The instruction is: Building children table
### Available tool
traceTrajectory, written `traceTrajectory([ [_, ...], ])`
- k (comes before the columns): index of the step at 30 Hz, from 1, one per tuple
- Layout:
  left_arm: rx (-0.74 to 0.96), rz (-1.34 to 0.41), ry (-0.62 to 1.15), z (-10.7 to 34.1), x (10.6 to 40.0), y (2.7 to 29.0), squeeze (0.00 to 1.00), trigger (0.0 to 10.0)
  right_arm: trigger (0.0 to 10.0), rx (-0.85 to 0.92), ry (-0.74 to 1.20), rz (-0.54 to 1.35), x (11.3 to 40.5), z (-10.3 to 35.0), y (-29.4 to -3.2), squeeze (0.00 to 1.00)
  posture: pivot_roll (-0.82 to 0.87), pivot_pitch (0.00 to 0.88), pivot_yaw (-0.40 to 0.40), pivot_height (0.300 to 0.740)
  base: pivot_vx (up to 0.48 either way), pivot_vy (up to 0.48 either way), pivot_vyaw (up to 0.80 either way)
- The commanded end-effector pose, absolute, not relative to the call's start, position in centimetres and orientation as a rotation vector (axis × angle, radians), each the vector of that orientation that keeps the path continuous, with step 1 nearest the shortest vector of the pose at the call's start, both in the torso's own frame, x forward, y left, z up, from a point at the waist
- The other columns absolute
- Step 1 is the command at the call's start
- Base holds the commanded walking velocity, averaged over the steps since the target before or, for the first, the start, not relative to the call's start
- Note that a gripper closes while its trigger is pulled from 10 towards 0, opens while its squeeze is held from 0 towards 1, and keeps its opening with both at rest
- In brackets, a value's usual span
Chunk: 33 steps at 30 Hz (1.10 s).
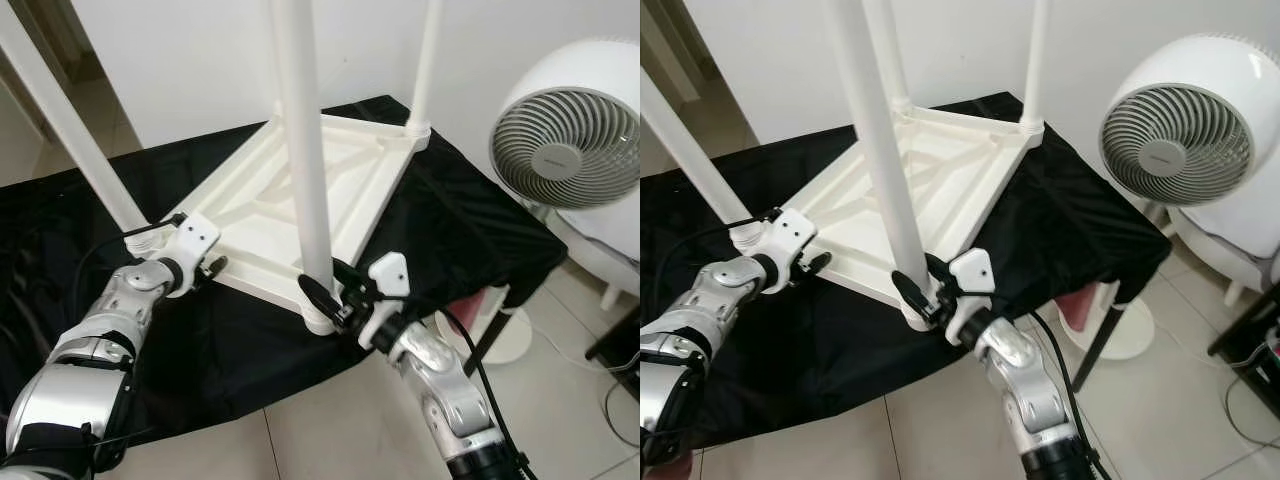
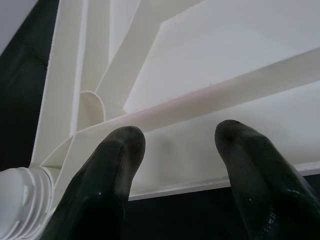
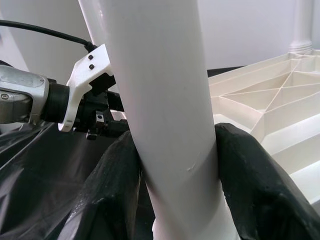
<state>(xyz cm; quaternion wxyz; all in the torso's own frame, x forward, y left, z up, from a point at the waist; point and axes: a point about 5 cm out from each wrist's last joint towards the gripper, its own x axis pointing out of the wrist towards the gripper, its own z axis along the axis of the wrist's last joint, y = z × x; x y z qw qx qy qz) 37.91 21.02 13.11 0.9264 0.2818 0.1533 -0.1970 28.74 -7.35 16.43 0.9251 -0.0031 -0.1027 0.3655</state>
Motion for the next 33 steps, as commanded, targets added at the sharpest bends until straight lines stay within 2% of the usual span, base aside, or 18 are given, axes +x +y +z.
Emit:
traceTrajectory([
  [1,0.587,-0.426,0.614,7.0,34.3,23.3,0.0,10.0,10.0,0.01,-0.219,0.65,29.8,17.0,-9.1,0.0,-0.06,0.107,0.117,0.74,0.0,0.0,0.0],
  [16,0.58,-0.429,0.66,6.2,33.0,25.2,0.0,10.0,10.0,-0.102,-0.17,0.718,32.1,16.9,-10.4,0.0,-0.04,0.114,0.114,0.74,0.0,0.0,0.0],
  [26,0.526,-0.428,0.566,8.0,34.6,23.9,0.0,10.0,10.0,-0.056,-0.23,0.594,31.7,17.3,-11.0,0.0,-0.04,0.119,0.113,0.74,0.0,0.0,0.0],
  [29,0.397,-0.446,0.385,11.9,37.3,21.0,0.0,10.0,10.0,-0.019,-0.32,0.474,30.3,17.6,-11.3,0.0,-0.06,0.125,0.113,0.74,0.0,0.0,0.0],
  [33,0.375,-0.447,0.365,12.3,37.6,20.7,0.0,10.0,10.0,-0.017,-0.325,0.466,30.2,17.6,-11.3,0.0,-0.06,0.124,0.113,0.74,0.0,0.0,0.0],
])
